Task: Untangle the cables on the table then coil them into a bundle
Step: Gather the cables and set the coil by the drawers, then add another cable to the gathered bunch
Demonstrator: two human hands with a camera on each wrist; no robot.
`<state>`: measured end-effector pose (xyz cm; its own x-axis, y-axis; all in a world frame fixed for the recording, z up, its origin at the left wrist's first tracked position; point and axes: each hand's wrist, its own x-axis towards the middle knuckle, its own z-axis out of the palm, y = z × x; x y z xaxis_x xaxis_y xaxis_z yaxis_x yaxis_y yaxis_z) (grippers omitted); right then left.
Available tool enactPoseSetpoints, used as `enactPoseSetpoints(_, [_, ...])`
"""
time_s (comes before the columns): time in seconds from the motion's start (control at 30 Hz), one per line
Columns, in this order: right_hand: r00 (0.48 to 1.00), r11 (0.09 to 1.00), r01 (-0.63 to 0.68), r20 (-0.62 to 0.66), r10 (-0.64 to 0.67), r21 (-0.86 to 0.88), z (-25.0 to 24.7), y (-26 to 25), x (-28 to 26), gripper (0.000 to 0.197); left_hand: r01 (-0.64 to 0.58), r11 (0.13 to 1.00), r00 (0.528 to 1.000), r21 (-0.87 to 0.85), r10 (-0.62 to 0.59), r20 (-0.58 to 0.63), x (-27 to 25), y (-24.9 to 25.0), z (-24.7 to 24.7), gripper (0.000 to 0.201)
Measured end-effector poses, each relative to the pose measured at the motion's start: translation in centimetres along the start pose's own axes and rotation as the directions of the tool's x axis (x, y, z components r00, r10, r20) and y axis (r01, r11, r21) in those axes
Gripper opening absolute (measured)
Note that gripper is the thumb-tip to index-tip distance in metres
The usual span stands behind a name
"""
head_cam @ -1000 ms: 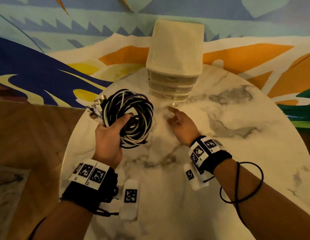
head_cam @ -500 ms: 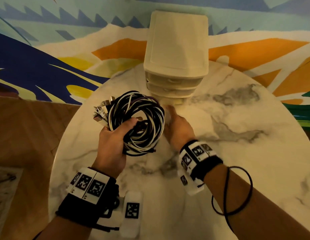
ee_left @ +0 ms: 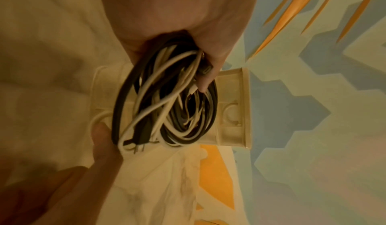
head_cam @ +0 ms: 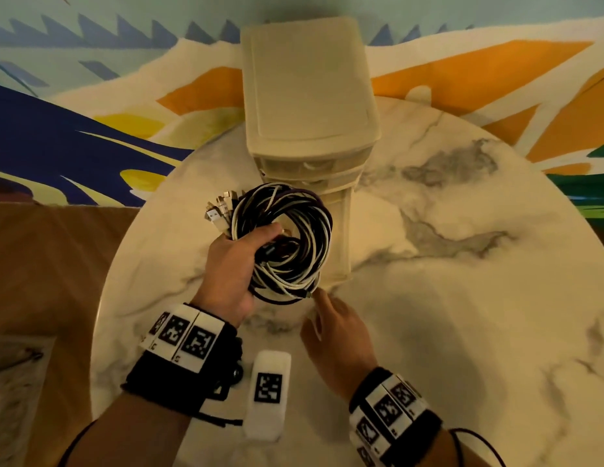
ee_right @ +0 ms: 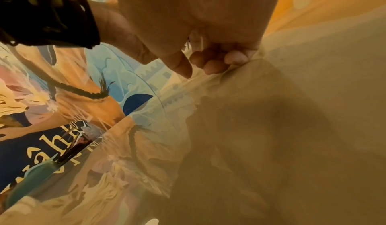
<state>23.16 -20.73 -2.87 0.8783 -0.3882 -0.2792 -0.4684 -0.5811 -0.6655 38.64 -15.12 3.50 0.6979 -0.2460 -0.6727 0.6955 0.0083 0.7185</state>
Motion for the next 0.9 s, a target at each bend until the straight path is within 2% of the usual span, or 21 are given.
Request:
enactPoseSetpoints(0.13, [0.999,0.999,-0.009,0.04,0.007,0.048,-0.4,0.3,-0.3,0.042,0.038,0.997,0.998,-0.062,-0.035,0.059,-0.3,-0.3,0.0,0.028])
enactPoseSetpoints(0.23, [1.0,0.967,0.016,-0.016,-0.013,0.256,-0.8,-0.1,-0.5,0.017,0.036,0.992,0.997,-0.122,-0.027,0.072,-0.6,-1.0,0.1,0.041])
enactPoseSetpoints(0.27, [0.999,0.92,-0.013,-0.027,0.025,0.393,-1.1,-0.4,-0.5,0.021,0.032,0.989,0.998,-0.146,-0.023,0.064,-0.7,-1.3,0.2,0.045])
enactPoseSetpoints(0.3, [0.996,0.836,-0.069,-0.008,0.088,0.545,-1.4,-0.6,-0.4,0.027,0.024,0.985,0.999,-0.172,-0.016,0.048,-0.7,-1.7,0.2,0.045])
enactPoseSetpoints(0.37, [0.973,0.626,-0.191,0.063,0.221,0.756,-2.2,-0.9,0.2,0.033,-0.005,0.979,1.0,-0.205,0.007,0.009,-0.7,-2.2,0.4,0.038])
enactPoseSetpoints(0.4, [0.96,0.559,-0.221,0.079,0.267,0.799,-2.7,-0.9,0.6,0.034,-0.015,0.978,1.0,-0.209,0.015,-0.003,-0.7,-2.4,0.5,0.032])
enactPoseSetpoints(0.47, [0.939,0.516,-0.273,0.109,0.326,0.812,-3.4,-0.8,1.3,0.036,-0.026,0.979,1.0,-0.201,0.024,-0.013,-0.8,-3.0,0.9,0.022])
enactPoseSetpoints(0.6, [0.904,0.547,-0.409,0.24,0.355,0.731,-4.8,-0.6,2.6,0.033,-0.018,0.988,0.999,-0.153,0.013,-0.034,-0.8,-4.0,1.8,0.025])
enactPoseSetpoints(0.67, [0.91,0.658,-0.414,0.274,0.311,0.629,-5.4,-0.2,2.9,0.03,-0.003,0.994,0.998,-0.11,-0.003,-0.059,-0.3,-3.9,1.9,0.026])
enactPoseSetpoints(0.7, [0.936,0.761,-0.352,0.215,0.279,0.544,-5.7,0.1,3.0,0.029,0.004,0.997,0.998,-0.081,-0.01,-0.065,0.0,-3.8,1.8,0.026])
enactPoseSetpoints(0.77, [0.977,0.928,-0.174,-0.057,0.204,0.33,-6.3,1.1,3.2,0.022,0.022,0.999,0.997,-0.032,-0.024,-0.075,0.6,-3.5,1.6,0.026])
enactPoseSetpoints(0.8, [0.962,0.952,-0.122,-0.201,0.182,0.28,-6.4,1.7,3.4,0.015,0.03,0.999,0.996,-0.01,-0.031,-0.082,0.8,-3.4,1.6,0.026])
enactPoseSetpoints(0.83, [0.943,0.955,-0.104,-0.279,0.183,0.276,-6.5,2.1,3.7,0.013,0.034,0.999,0.995,0.019,-0.032,-0.092,1.1,-3.3,1.6,0.026])
enactPoseSetpoints(0.87, [0.942,0.952,-0.102,-0.281,0.186,0.288,-6.4,2.7,4.0,0.021,0.034,0.998,0.995,0.055,-0.029,-0.1,1.2,-3.2,1.6,0.025])
enactPoseSetpoints(0.9, [0.961,0.95,-0.091,-0.224,0.163,0.299,-6.1,3.2,4.3,0.029,0.036,0.995,0.995,0.092,-0.027,-0.1,1.4,-3.1,1.7,0.024])
